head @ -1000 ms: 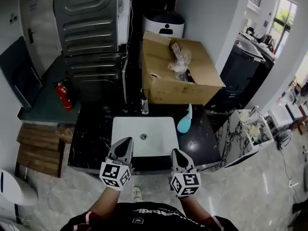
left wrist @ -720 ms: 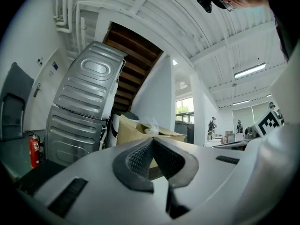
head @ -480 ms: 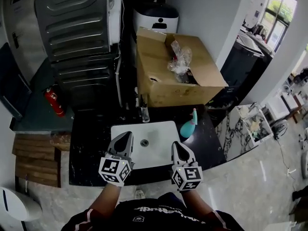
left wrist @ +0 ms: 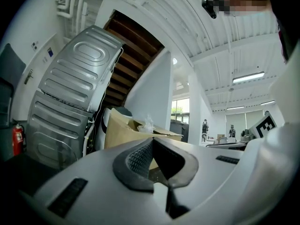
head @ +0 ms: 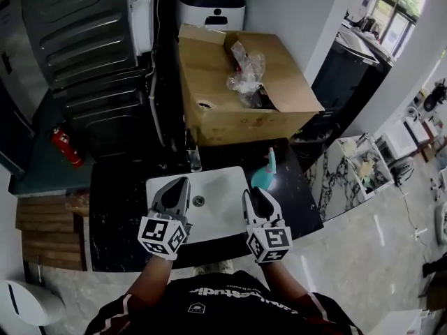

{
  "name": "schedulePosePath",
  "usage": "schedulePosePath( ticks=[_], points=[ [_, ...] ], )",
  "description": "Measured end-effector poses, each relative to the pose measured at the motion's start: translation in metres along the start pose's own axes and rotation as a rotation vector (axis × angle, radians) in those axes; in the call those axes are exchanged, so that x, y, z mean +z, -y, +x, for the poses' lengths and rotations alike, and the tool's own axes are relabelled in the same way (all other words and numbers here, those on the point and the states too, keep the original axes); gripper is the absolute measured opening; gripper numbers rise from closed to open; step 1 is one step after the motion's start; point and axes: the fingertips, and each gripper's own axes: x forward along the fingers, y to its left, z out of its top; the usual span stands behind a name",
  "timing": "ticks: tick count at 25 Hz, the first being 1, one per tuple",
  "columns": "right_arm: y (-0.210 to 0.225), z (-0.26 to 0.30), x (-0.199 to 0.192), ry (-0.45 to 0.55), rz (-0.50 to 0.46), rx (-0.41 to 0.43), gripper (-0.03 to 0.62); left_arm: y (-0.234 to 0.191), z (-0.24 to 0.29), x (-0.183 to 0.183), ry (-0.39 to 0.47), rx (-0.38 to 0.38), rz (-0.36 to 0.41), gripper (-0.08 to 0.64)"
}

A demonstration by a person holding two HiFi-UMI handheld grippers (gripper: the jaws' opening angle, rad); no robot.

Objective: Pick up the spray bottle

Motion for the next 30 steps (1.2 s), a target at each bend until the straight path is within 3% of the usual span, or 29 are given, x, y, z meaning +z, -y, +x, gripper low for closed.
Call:
schedulePosePath(
  ticks=[4, 7, 16, 30],
  points=[
    [0.017, 0.012, 0.008, 0.027, -0.003, 0.007, 0.2, 0.006, 0.025, 0.003, 0.003, -0.008, 0.007, 0.015],
    [0.034, 0.018, 0.01, 0.04, -0.016, 0.001, 0.229, 0.015, 0.043, 0.0, 0.0, -0.017, 0.013, 0.015],
    [0.094, 0.044, 0.006, 0.058, -0.035, -0.073, 0.235, 0.019, 0.089, -0.02, -0.032, -0.007, 0.019, 0.015],
    [0.152, 0.088, -0.027, 0.004, 0.001, -0.108, 0.235, 0.023, 0.134, -0.055, -0.114, -0.014, 0.038, 0.015]
  ],
)
